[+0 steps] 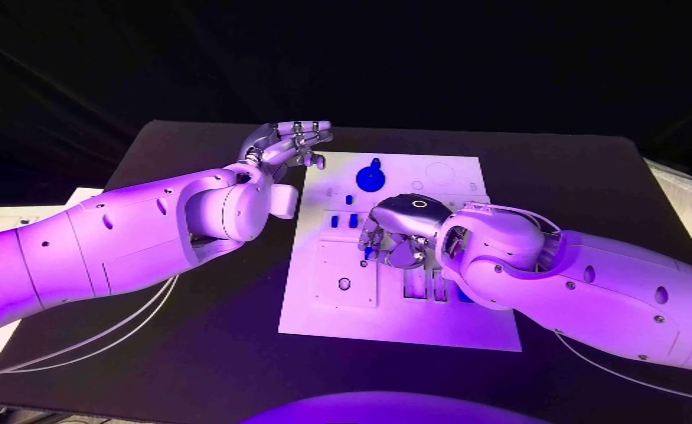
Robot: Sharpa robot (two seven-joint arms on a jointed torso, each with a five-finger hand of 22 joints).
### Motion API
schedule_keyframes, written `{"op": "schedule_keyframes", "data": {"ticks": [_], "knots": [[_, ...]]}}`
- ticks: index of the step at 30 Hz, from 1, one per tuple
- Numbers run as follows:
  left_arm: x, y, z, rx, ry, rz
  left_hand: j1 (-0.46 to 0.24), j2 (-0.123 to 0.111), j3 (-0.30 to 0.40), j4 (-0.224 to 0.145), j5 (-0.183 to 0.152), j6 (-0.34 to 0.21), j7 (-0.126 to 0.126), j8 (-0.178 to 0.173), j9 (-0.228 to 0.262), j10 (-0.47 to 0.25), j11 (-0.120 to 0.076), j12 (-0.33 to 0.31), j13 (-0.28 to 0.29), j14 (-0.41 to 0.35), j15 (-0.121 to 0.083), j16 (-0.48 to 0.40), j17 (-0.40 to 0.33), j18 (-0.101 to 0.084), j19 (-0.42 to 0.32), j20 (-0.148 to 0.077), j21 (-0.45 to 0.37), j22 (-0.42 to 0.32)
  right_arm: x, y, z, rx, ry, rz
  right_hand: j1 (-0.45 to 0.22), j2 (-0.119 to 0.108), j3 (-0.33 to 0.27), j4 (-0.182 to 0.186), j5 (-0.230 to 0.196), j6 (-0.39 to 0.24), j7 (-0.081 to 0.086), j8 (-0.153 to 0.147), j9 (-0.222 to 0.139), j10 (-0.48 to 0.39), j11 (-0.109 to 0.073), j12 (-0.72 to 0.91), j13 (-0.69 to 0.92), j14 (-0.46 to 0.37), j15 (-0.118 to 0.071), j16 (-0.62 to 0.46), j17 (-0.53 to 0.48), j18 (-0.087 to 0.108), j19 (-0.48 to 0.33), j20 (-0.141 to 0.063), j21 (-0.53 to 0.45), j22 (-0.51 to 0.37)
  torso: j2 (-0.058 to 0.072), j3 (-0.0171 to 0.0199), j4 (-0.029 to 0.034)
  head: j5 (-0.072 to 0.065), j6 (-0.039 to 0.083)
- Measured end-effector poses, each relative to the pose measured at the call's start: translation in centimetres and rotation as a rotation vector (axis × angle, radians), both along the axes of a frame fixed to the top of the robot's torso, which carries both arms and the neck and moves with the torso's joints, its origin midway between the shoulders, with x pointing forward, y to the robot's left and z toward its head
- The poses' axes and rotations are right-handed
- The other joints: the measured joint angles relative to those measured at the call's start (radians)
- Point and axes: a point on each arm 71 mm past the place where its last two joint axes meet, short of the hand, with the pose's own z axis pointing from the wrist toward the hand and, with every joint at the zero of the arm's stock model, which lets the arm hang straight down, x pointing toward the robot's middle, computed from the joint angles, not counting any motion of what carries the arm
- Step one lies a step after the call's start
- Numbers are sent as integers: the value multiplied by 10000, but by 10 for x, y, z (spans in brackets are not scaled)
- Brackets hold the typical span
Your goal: Assemble the parts on the task board
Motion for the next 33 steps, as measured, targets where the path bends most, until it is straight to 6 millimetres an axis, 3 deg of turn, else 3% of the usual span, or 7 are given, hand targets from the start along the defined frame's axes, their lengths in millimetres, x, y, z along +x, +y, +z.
{"op": "schedule_keyframes", "data": {"ticks": [33], "knots": [[1,3,-2,5,157,-87,0,0,-28,-28,0,0,-1,48,2,-37,37,67,5,-34,34,0,-57,0,-35,35,0,0,-2,6,-7,-53,195,317,0,0,-1,0,-5,-50,28,-1,5,29,30,-32,4,0,0,-1,5,1,0,0,37,4,-8,4,-1,49,-127]]}}
